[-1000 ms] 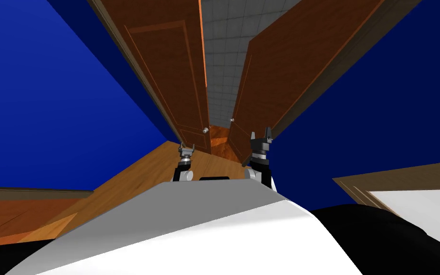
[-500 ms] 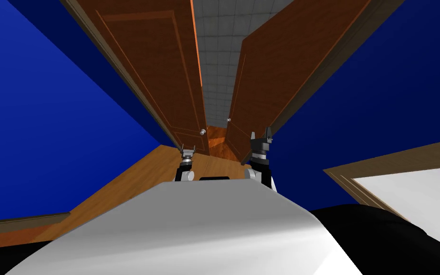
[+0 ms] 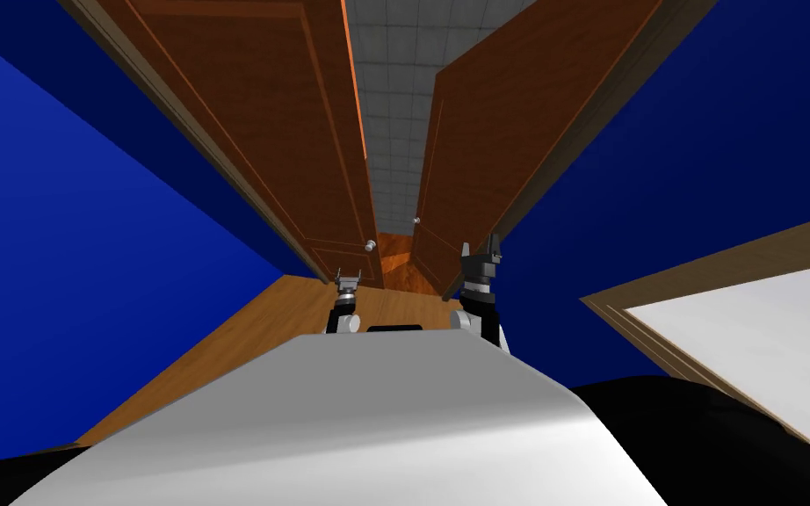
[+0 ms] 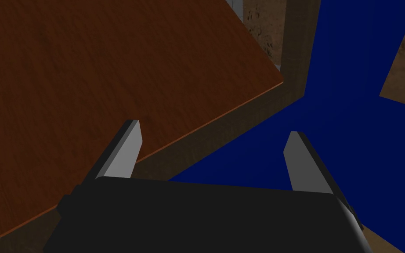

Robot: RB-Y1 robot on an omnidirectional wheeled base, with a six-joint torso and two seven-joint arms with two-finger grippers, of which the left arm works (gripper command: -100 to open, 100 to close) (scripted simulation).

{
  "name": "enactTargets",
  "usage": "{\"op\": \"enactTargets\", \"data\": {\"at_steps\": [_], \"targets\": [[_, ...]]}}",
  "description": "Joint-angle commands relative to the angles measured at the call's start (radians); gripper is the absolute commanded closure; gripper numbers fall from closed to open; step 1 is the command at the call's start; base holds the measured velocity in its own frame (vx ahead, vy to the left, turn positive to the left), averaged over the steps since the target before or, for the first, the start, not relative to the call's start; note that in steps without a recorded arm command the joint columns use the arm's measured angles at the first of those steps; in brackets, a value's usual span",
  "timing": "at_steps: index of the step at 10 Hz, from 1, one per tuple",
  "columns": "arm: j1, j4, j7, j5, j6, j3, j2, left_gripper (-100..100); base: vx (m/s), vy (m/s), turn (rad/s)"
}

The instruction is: Push the door open

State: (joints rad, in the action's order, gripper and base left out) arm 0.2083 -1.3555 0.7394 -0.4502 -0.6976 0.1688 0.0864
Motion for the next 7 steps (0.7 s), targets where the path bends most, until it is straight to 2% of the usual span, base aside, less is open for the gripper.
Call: {"op": "enactTargets", "data": {"at_steps": [1,5,6,7], "targets": [[-0.014,0.036,0.023,-0.013,-0.013,0.004,-0.004,-100,0.050,0.090,-0.146],[-0.045,0.119,0.076,-0.043,-0.041,0.013,-0.014,-100,0.048,0.095,-0.172],[-0.060,0.159,0.101,-0.058,-0.054,0.017,-0.020,-100,0.033,0.130,-0.294],[-0.068,0.179,0.114,-0.065,-0.061,0.019,-0.023,-100,0.056,0.135,-0.209]]}}
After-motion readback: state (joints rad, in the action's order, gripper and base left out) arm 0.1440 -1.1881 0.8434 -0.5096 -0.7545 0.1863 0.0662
